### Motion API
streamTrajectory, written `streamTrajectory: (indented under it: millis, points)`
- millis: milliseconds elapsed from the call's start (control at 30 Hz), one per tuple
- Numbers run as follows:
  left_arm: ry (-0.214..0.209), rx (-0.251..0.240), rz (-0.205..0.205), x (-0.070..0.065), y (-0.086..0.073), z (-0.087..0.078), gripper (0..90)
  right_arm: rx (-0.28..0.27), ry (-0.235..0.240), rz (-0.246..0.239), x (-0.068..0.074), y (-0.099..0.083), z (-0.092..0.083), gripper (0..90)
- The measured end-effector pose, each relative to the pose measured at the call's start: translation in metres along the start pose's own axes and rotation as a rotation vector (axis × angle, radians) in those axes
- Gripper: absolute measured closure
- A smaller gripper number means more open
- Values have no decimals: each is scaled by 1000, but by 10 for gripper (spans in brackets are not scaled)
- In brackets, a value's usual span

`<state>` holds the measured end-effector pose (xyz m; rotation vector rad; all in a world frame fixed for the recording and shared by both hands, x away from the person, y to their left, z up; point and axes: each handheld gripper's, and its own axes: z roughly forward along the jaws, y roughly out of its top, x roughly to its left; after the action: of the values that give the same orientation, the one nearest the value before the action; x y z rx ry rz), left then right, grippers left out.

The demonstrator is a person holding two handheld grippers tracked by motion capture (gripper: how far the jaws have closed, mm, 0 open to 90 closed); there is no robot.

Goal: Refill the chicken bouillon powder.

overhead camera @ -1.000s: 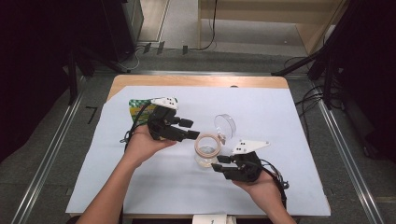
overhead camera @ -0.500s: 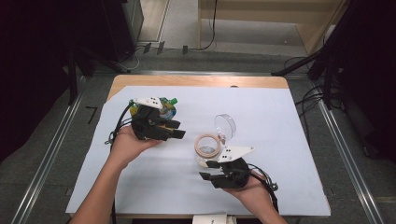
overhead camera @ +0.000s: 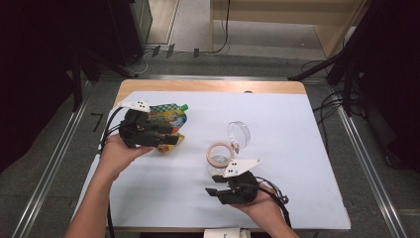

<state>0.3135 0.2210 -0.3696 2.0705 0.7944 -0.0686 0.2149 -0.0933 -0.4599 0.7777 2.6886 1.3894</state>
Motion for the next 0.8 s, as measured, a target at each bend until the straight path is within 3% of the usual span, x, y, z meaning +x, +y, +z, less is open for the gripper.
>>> streamTrajectory:
  millis: [800]
  points:
    - [129,-18,-67,30,-28,-54,439,17,15,-36,6,1,7,517]
